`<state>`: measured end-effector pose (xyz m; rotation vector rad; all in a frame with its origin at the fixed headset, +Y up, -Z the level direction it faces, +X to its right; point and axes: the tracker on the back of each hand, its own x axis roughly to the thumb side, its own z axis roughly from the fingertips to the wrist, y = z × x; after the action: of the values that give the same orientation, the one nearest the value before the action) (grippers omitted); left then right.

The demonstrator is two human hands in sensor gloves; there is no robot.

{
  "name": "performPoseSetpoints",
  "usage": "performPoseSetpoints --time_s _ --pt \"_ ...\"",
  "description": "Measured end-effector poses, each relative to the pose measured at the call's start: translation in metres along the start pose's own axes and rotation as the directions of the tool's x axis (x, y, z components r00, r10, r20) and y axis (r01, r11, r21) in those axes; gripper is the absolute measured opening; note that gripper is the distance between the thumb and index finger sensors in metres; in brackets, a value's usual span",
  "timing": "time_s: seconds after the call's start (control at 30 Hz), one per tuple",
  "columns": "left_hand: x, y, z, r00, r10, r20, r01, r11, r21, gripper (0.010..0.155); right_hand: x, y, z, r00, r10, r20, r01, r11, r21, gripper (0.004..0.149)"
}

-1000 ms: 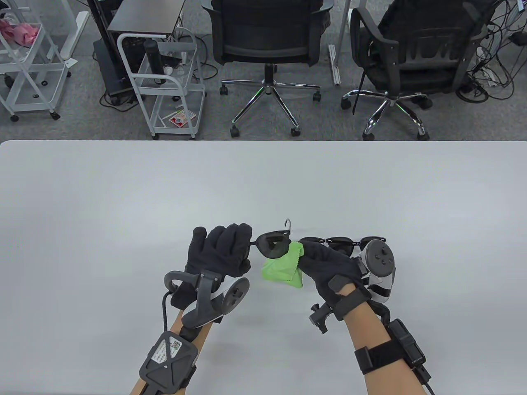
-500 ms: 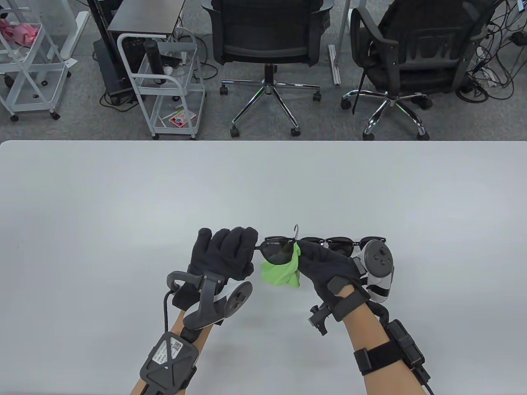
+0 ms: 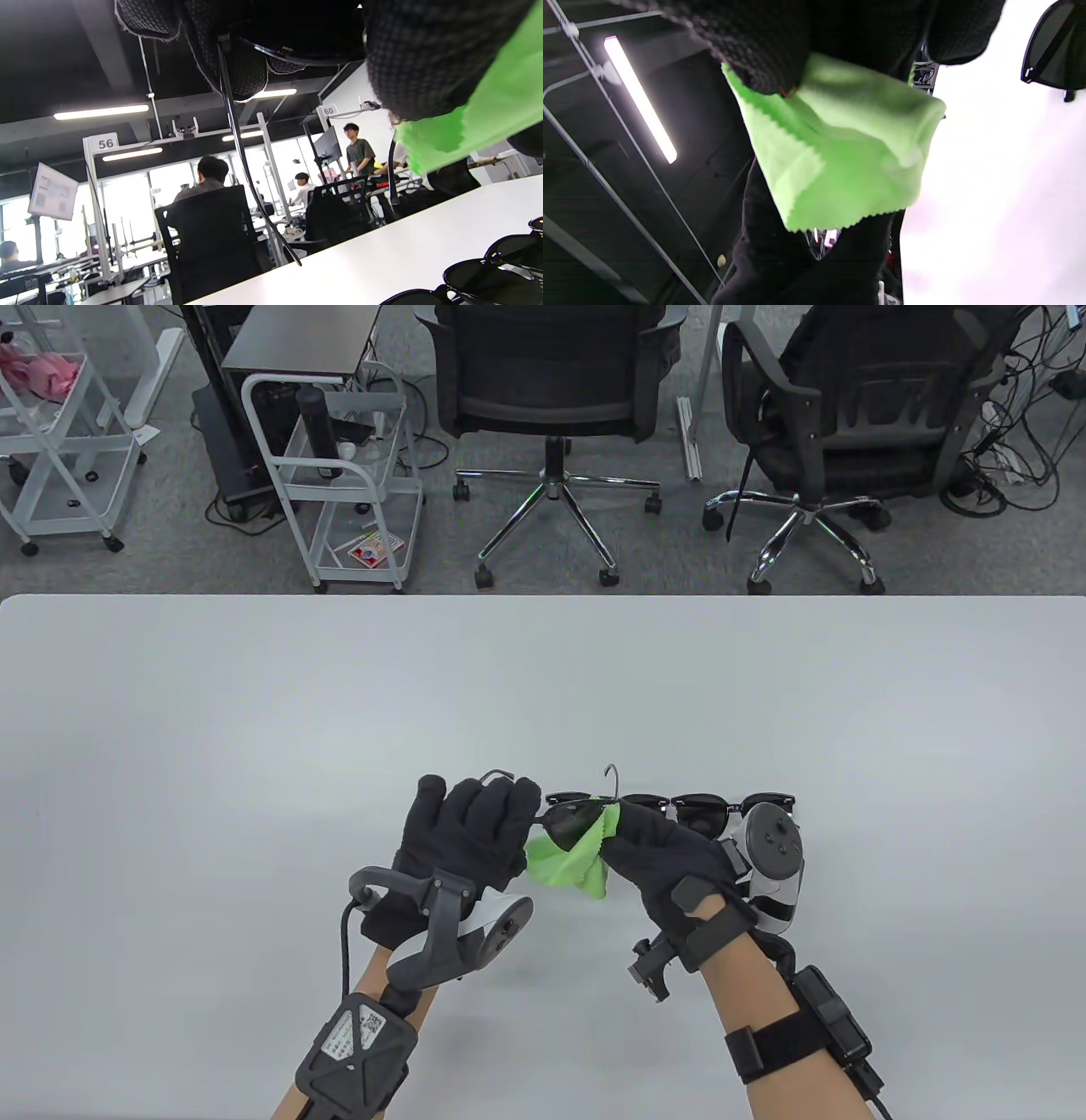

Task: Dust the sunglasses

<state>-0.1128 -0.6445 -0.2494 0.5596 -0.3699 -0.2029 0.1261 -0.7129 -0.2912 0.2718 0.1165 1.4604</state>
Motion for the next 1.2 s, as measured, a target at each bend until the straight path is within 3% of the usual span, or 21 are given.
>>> performPoseSetpoints --time_s 0.2,0.37,0.47,0.63,0.77,0.9,1.0,1.13,1.2 --pt "0.018 0.003 0.002 0.997 -0.013 0.071 0.012 1.0 0.015 0.089 -0.002 0.012 0.005 0.994 -0.108 -0.025 0.104 0.989 -0.107 0.043" --pt "0.02 0.005 0.0 0.995 0.022 0.102 -0.021 1.0 -0.005 0.093 0.01 -0.001 0.007 0.997 0.025 0.075 -0.01 0.981 -0.192 0.042" --pt "0.017 0.004 -0.001 0.993 0.066 0.1 -0.064 0.998 -0.028 0.093 0.007 -0.002 0.007 0.998 -0.007 0.069 0.018 0.987 -0.157 0.044" --pt "0.016 0.004 0.001 0.992 0.064 0.107 -0.061 0.998 -0.029 0.094 0.003 0.014 0.001 0.987 -0.15 0.055 0.147 0.987 0.057 0.05" --pt "0.02 0.008 0.001 0.991 0.032 0.127 -0.032 0.999 -0.001 0.095 0.013 0.009 0.005 0.994 0.001 0.108 0.011 0.994 -0.104 0.042" --pt "0.021 0.005 -0.002 0.99 0.048 0.13 -0.047 0.999 -0.011 0.096 0.011 0.004 0.008 0.994 -0.032 0.108 0.05 0.983 -0.174 0.044" --pt "0.016 0.004 -0.002 0.993 0.052 0.108 -0.051 0.999 -0.018 0.097 0.01 0.003 0.007 0.994 -0.047 0.099 0.062 0.987 -0.151 0.046" --pt "0.007 0.0 -0.002 0.995 0.069 0.074 -0.066 0.997 -0.042 0.097 0.007 0.007 0.004 0.994 -0.088 0.068 0.091 0.995 -0.029 0.046" --pt "0.008 0.0 -0.001 0.995 0.058 0.083 -0.054 0.998 -0.044 0.096 0.01 0.008 0.004 0.996 -0.031 0.082 0.035 0.998 -0.053 0.045"
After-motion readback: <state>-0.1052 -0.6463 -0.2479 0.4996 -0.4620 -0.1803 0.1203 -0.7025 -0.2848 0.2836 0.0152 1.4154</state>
